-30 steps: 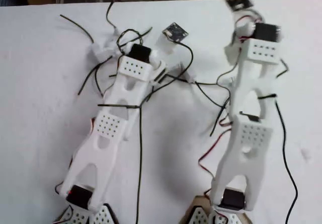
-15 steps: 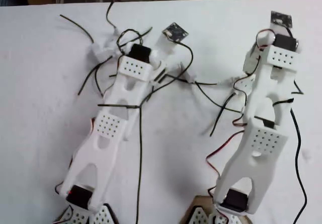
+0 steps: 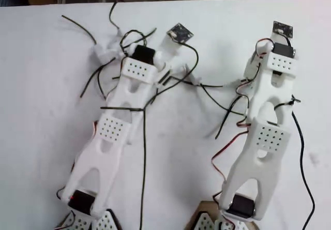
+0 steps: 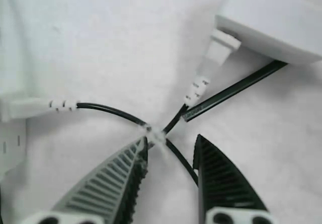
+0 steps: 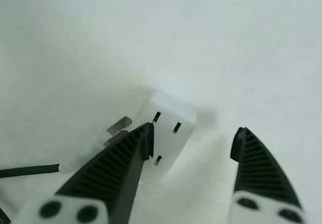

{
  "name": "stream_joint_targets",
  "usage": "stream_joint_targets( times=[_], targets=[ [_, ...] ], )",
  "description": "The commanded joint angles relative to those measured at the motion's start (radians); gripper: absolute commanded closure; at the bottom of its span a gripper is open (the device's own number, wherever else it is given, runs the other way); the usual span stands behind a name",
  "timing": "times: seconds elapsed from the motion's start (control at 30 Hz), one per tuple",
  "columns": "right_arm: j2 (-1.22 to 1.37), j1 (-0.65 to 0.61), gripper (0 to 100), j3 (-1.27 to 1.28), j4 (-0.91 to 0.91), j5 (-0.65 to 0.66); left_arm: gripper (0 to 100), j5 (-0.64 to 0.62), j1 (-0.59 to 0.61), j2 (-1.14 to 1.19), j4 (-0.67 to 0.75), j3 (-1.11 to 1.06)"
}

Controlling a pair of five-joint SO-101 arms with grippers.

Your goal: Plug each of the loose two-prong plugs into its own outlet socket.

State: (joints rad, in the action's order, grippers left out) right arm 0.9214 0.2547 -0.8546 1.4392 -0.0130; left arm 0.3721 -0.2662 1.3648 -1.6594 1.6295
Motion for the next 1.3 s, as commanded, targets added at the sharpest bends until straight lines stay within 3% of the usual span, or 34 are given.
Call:
stream_joint_targets(
  times=[0.0,0.27,0.6,0.77,0.9,1.27],
  targets=[
    [-0.036,-0.039,71.4,-0.068,0.079,-0.023,83,-0.009,-0.002,-0.016,0.017,0.034],
    [-0.104,-0.042,68.2,-0.281,0.222,-0.216,83,-0.009,-0.002,-0.016,0.017,0.035],
    [0.168,0.025,68.3,-0.239,0.053,-0.439,83,-0.009,-0.002,-0.016,0.017,0.035],
    [0.199,0.035,69.2,-0.238,0.045,-0.442,83,-0.009,-0.002,-0.016,0.017,0.035],
    [0.191,0.053,75.8,-0.250,0.081,-0.442,83,-0.009,-0.002,-0.016,0.017,0.037],
    [0.148,0.030,77.5,-0.419,0.286,-0.396,83,-0.008,-0.007,-0.016,0.017,0.034]
  ],
)
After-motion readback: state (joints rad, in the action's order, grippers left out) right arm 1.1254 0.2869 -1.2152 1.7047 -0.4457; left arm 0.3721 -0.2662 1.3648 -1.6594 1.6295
